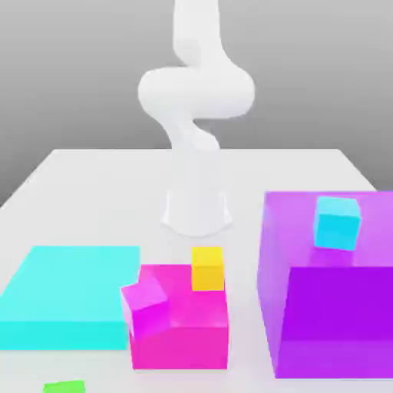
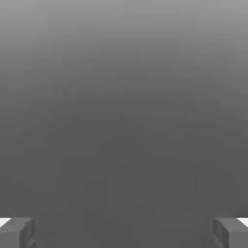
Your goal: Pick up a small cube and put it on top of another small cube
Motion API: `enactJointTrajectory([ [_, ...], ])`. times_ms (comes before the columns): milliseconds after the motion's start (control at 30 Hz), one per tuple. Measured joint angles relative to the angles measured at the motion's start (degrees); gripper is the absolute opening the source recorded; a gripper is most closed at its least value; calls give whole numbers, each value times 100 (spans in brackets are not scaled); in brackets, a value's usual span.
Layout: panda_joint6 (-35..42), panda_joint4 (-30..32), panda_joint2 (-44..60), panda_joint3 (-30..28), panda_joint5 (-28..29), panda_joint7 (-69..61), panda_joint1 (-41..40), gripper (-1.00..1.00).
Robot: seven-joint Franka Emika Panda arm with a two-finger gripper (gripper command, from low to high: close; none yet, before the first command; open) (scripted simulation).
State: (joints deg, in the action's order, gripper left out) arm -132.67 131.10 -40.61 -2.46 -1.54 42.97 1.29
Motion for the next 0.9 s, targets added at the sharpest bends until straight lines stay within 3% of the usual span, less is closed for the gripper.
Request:
enactJointTrajectory([
  [467,-496,-382,2949,-1150,-1081,-1767,433,0],
  [700,-756,-566,4386,-1323,-1512,-2569,241,0],
  [900,-1047,-702,5532,-1349,-1542,-3027,3,0],
])
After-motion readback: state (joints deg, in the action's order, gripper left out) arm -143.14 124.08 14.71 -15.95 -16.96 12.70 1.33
